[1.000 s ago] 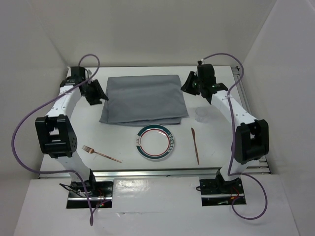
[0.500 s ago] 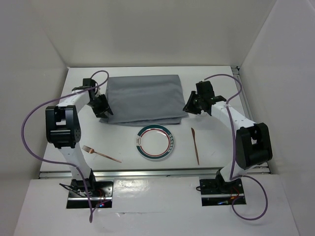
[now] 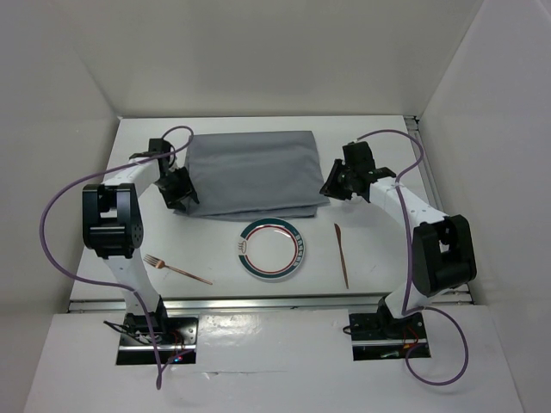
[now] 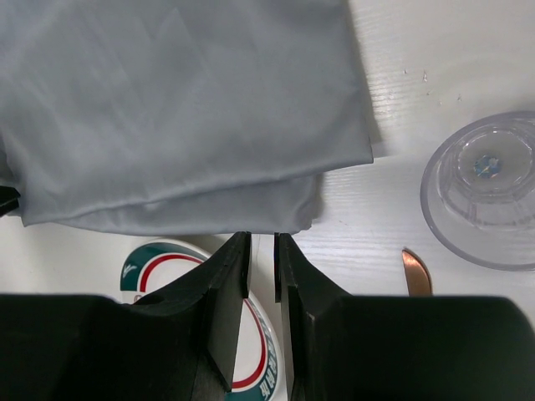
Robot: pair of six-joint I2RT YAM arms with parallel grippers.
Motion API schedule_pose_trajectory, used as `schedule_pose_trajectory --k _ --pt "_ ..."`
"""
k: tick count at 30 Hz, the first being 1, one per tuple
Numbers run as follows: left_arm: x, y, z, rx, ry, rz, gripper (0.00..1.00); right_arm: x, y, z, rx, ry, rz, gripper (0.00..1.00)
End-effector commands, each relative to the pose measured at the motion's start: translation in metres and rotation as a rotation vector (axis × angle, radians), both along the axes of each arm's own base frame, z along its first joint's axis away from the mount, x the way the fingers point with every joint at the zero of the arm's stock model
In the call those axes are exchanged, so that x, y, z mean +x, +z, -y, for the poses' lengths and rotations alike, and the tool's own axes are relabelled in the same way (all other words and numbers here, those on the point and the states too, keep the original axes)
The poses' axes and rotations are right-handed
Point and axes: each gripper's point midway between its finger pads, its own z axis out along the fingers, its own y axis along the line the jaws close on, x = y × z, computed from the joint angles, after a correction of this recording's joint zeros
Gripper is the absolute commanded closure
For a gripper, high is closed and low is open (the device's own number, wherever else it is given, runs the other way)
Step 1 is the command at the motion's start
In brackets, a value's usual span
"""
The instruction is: Set the dinner table for one person
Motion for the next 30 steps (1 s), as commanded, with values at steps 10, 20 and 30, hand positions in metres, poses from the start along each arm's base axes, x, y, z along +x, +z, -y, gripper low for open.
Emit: schedule_pose_trajectory --k 10,20,30 --pt "-0.019 -0.003 0.012 -0.032 0.006 -0.043 0.44 0.005 0.011 -0.002 0.000 0.004 0.038 0.70" --pt "-0.015 0.014 0.018 -0.044 0.011 0.002 0.77 -0.001 -0.002 0.001 -0.017 -0.002 0.003 0.69" --pt "-0.008 0.043 0.016 -0.031 0.004 0.040 1.00 -0.001 -0.021 0.002 -0.015 -0.037 -0.054 0.54"
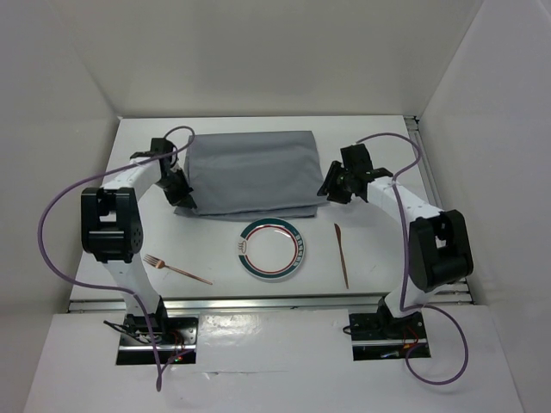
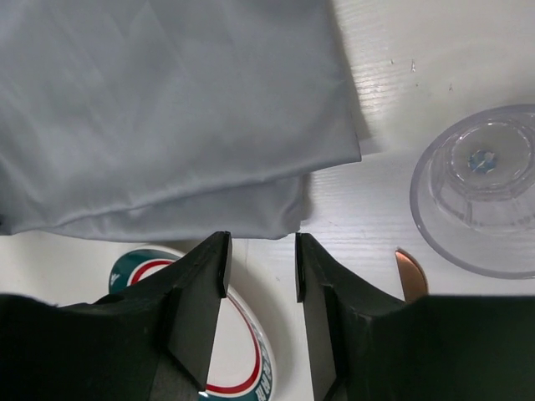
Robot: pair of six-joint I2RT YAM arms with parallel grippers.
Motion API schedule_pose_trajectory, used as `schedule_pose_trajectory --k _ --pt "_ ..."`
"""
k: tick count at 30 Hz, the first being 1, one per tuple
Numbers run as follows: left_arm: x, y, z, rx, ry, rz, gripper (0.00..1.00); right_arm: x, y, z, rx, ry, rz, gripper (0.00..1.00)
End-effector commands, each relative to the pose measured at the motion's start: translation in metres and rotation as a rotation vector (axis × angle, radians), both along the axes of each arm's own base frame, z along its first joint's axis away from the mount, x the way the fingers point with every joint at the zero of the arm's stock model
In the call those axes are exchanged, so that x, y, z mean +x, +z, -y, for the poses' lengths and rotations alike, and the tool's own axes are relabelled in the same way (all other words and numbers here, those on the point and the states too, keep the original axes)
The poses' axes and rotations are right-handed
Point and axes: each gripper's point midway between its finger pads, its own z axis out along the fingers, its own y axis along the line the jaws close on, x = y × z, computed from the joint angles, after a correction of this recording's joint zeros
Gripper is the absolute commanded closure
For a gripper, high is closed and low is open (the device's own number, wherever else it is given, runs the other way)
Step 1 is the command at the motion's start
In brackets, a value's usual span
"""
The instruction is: Set the dinner table for one person
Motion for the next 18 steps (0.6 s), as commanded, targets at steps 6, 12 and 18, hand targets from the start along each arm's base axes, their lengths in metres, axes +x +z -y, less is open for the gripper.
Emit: schedule_pose_trajectory --k 6,12,18 --pt "0.024 0.076 -0.003 -0.018 0.010 0.164 1.00 0.006 -0.016 0.000 0.004 -0.094 -0.077 0.51" --pt "0.043 0.106 -0.003 -0.068 0.023 0.242 1.00 0.006 -0.039 -0.005 0.011 -0.178 -0.154 0.53" --pt "0.053 0.111 -0.003 -0.112 0.020 0.257 1.00 0.006 -0.053 -0.008 0.012 -0.198 -0.178 0.49"
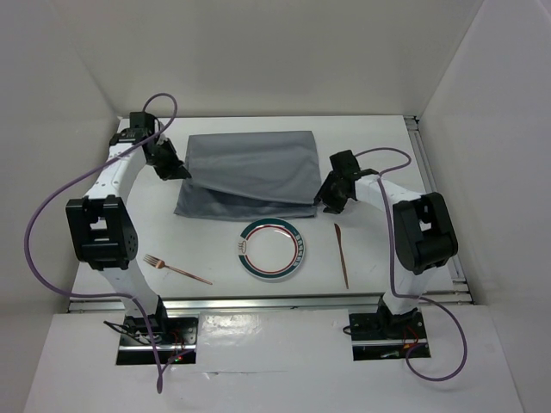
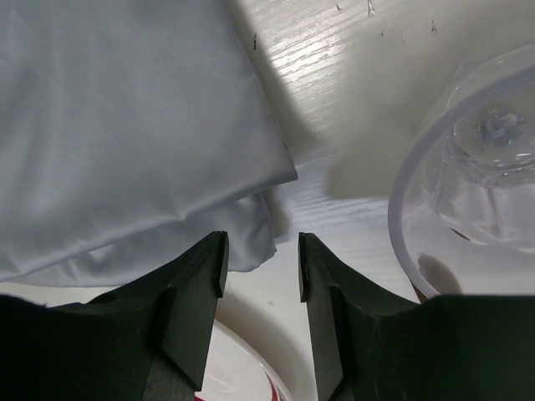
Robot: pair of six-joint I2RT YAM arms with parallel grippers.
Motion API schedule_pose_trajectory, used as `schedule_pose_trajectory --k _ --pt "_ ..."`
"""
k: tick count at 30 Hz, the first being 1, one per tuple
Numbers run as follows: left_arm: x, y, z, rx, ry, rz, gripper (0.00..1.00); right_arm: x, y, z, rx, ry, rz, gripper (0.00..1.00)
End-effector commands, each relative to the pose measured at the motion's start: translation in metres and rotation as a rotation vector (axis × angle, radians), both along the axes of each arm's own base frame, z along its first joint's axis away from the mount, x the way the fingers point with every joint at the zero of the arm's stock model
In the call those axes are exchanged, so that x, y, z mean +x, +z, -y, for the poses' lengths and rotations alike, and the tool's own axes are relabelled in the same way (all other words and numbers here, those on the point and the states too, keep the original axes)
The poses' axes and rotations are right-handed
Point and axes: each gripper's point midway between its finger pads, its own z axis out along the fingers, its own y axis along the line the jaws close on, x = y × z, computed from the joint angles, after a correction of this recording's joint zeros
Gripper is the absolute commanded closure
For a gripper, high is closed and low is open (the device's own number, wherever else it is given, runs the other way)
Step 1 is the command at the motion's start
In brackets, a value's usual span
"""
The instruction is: Set the dinner table for one person
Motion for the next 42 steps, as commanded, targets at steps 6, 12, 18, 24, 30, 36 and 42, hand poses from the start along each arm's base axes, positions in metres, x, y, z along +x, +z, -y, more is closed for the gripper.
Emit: schedule_pose_trajectory --k 6,12,18,24,30,36,42 --pt "0.005 0.015 0.005 -0.051 -0.005 0.024 1.00 0.017 0.002 -0.006 0.040 -0.095 0.039 0.48" --pt "0.008 0.018 0.000 -0.045 -0.003 0.036 1.00 0.022 0.000 -0.013 0.067 -0.116 0.055 0.46" --pt "0.008 0.015 -0.002 -0.054 0.001 0.028 1.00 0.028 -0.010 -0.009 0.040 -0.153 0.043 0.46" --pt "0.006 0.012 0.000 -0.063 -0.003 0.018 1.00 0.027 -0.021 -0.003 -0.004 -0.192 0.029 0.51" --pt "0.006 0.012 -0.001 -0.058 -0.010 0.020 1.00 0.033 -0.014 0.002 -0.038 -0.221 0.065 0.73" --pt "0.009 0.008 -0.001 -0.059 -0.010 0.013 1.00 0.040 -0.002 -0.002 -0.069 -0.198 0.095 0.90" --pt "0.030 0.014 -0.010 -0.073 0.009 0.041 1.00 0.052 0.018 -0.004 -0.121 -0.164 0.160 0.90"
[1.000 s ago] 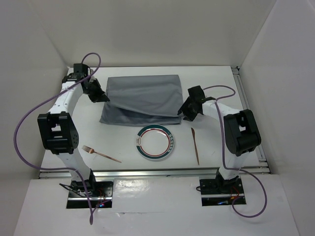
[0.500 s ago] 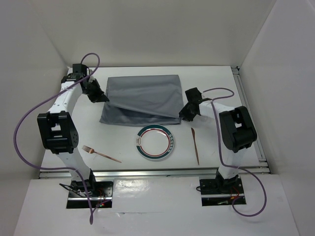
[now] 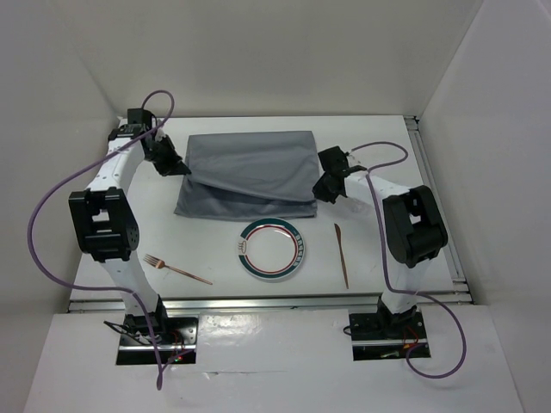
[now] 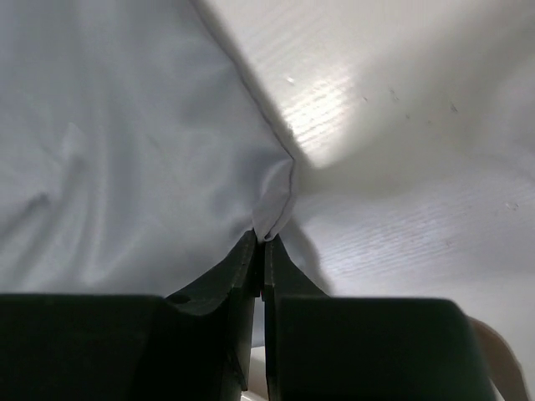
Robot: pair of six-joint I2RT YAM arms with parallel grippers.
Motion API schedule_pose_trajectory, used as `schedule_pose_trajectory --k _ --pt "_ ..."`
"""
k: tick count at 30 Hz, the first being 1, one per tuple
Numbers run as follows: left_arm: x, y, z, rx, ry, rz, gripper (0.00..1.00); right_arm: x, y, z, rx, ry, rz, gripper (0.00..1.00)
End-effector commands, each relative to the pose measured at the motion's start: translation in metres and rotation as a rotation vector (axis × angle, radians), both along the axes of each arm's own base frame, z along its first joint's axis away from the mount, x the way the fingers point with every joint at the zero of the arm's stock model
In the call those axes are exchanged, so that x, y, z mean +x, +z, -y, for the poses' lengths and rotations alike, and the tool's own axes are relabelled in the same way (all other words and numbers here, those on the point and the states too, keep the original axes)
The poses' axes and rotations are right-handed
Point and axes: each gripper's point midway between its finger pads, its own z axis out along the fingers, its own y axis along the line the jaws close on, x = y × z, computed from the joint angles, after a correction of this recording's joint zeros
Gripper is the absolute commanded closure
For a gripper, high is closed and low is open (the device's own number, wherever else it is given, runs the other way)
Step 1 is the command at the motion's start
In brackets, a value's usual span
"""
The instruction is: Set the dinner table for one person
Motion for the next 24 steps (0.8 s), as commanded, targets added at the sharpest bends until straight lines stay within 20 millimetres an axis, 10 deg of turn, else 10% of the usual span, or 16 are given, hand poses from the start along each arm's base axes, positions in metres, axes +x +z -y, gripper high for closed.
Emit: schedule_pose_trajectory --k 1,7,16,24 --pt "0.021 0.012 -0.010 -0.033 0.018 0.046 1.00 0.017 0.027 0.000 -0.061 0.021 0.078 0.97" --pt "0.033 0.028 -0.024 -0.039 0.041 0.081 1.00 0.021 0.037 -0.006 -0.070 0.061 0.116 1.00" --pt "0.057 0.079 -0.057 -0.056 0.093 0.185 1.00 0.031 0.107 -0.027 -0.035 0.149 0.303 1.00" --pt "0.031 0.059 -0.065 -0.028 0.114 0.131 1.00 0.002 0.104 -0.046 -0.042 0.251 0.304 1.00"
